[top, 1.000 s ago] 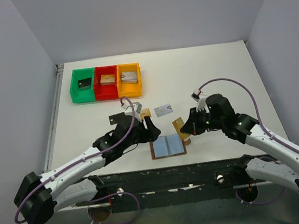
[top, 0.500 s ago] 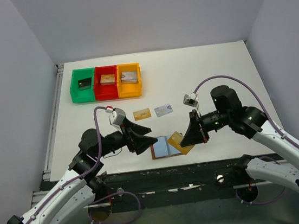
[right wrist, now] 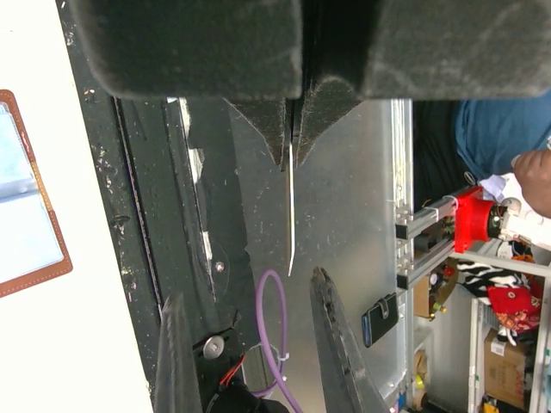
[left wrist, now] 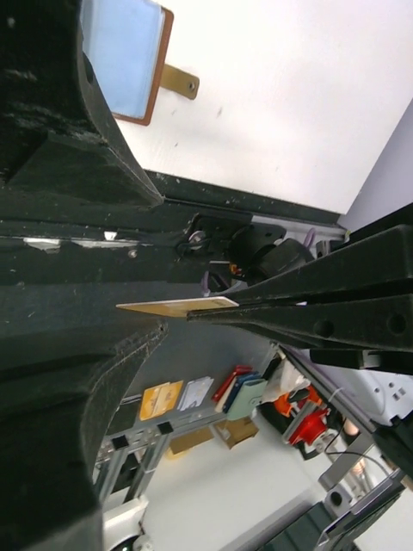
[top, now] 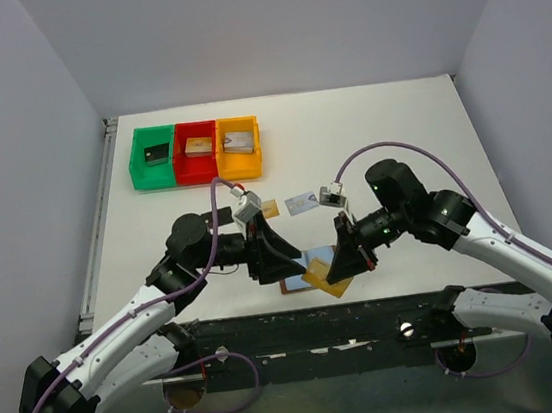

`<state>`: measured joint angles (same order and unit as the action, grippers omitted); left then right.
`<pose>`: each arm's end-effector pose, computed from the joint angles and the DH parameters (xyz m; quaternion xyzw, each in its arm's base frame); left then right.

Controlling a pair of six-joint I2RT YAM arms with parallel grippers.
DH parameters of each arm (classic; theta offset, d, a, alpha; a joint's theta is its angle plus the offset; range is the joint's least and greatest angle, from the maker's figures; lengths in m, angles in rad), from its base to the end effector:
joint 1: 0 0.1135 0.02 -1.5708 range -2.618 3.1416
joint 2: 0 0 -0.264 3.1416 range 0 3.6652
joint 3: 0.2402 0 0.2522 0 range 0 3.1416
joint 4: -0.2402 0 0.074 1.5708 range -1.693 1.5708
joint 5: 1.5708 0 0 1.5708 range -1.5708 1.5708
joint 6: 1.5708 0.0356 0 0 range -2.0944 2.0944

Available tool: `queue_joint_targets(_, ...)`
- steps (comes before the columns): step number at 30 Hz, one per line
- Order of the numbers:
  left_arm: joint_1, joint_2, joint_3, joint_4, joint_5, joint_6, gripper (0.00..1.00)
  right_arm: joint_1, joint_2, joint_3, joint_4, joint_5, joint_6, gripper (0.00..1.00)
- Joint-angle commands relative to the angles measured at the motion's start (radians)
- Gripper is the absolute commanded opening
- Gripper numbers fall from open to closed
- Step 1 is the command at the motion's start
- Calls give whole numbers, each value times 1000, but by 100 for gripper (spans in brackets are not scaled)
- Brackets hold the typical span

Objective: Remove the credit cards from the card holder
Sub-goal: Place the credit card at the center of the board.

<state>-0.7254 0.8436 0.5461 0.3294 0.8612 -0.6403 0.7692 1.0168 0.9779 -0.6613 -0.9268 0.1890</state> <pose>0.1268 -0.1485 0.2994 0.3265 0.6189 -0.6372 0.3231 0.1247 0.1604 0.3270 -0.4126 0.7233 0.5336 0.1479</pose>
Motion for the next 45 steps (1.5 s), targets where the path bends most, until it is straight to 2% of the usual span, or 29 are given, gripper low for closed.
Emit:
queue_joint_targets(1,-28,28,35,26,76,-1,62,25,20,48,-31,32,-17,0)
queue_joint_targets(7,-77,46,34,28,78,7,56,42,54,68,-34,51,-22,0)
queue_joint_targets(12,-95,61,35,22,84,16,35,48,66,74,-37,60,-28,0)
queue_joint_targets(16,-97,58,26,19,82,24,27,51,72,77,-43,66,-34,0)
queue_joint_targets(18,-95,55,23,19,81,27,18,53,75,77,-44,69,-34,0)
queue_joint_targets(20,-95,54,14,17,78,31,0,51,78,79,-46,66,-34,0)
queue_joint_targets(21,-97,51,11,19,75,31,0,51,78,81,-46,69,-34,0)
queue_joint_targets(22,-95,46,6,17,68,34,0,50,78,85,-47,89,-28,5)
queue_joint_targets(23,-95,34,0,8,44,40,0,51,75,87,-49,133,-17,17)
queue_joint_targets(24,-91,19,-11,-16,9,57,0,51,69,91,-54,205,-2,36)
queue_joint_targets(26,-72,-29,-35,-82,-103,80,0,48,42,93,-58,381,59,51)
queue_joint_targets(29,30,-89,-92,-180,-299,39,0,6,-6,84,-58,554,136,62)
queue_joint_targets(32,180,-113,-159,-219,-389,-53,0,-39,-69,64,-55,664,187,63)
queue_joint_targets(35,257,-69,-181,-265,-479,-137,0,-41,-121,39,-40,730,208,63)
queue_joint_targets(39,296,67,-176,-253,-556,-214,0,-41,-153,-10,-15,779,251,63)
queue_joint_targets(45,316,244,-158,-130,-585,-236,0,-41,-193,-108,63,729,326,63)
